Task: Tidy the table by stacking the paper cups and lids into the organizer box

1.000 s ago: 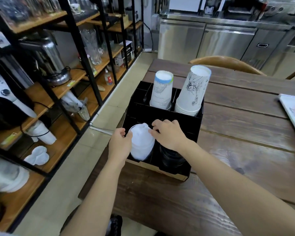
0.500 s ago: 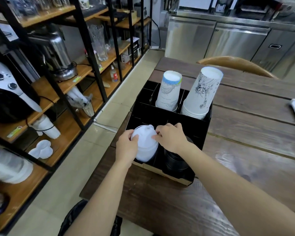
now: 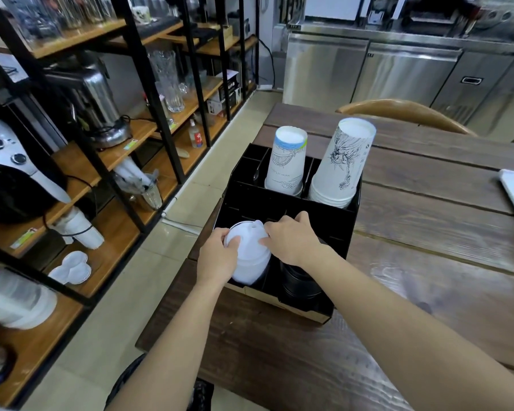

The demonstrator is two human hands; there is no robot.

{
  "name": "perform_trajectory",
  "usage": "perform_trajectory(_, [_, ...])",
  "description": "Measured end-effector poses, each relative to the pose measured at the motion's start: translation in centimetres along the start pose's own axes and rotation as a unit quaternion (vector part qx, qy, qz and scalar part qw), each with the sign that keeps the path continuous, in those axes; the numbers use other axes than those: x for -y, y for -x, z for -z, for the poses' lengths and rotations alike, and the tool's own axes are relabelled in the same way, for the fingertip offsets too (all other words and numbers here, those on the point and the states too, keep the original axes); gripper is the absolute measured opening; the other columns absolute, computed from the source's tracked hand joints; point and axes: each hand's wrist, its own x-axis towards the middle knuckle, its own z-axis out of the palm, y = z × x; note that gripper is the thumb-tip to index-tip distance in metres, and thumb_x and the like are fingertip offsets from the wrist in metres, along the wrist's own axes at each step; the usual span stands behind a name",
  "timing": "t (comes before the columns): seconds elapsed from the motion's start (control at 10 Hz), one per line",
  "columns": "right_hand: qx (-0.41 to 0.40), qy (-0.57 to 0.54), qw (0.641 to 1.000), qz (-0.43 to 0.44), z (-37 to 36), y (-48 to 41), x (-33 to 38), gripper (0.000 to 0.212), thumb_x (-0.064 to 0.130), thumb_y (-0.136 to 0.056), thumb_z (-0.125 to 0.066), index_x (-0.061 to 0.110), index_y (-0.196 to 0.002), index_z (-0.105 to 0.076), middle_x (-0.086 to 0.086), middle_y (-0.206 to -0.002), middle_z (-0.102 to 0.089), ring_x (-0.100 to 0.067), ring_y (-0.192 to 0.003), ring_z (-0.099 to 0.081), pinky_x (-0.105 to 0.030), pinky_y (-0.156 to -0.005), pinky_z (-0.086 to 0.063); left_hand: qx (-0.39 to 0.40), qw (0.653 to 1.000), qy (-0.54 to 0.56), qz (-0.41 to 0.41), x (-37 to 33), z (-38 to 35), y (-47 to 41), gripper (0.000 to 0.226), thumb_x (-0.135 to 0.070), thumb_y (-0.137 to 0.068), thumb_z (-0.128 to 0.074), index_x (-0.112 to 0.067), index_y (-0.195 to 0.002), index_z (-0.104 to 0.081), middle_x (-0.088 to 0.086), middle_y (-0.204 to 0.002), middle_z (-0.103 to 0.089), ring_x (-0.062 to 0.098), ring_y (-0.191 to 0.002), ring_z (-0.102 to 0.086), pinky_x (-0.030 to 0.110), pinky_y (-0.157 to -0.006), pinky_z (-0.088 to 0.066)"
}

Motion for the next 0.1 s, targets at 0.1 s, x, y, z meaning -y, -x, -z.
perform_trajectory(0.1, [-0.017,-0.041,0.999,-0.003,0.19,0.42,-0.40,0.040,0.043,-0.095,-0.041,0.011,-0.116,-0.054,-0.004,-0.101,-0.059,-0.026,-0.110,-0.049,-0.042,-0.092,-0.027,-0.015,0.999,-0.027,-0.007,-0.33,0.32,0.14,0.030,-0.029,-0.094,-0.047,-0.016,-0.120,-0.054,0.007,-0.119,-0.061,0.023,-0.100,-0.055,0.033,-0.077,-0.044])
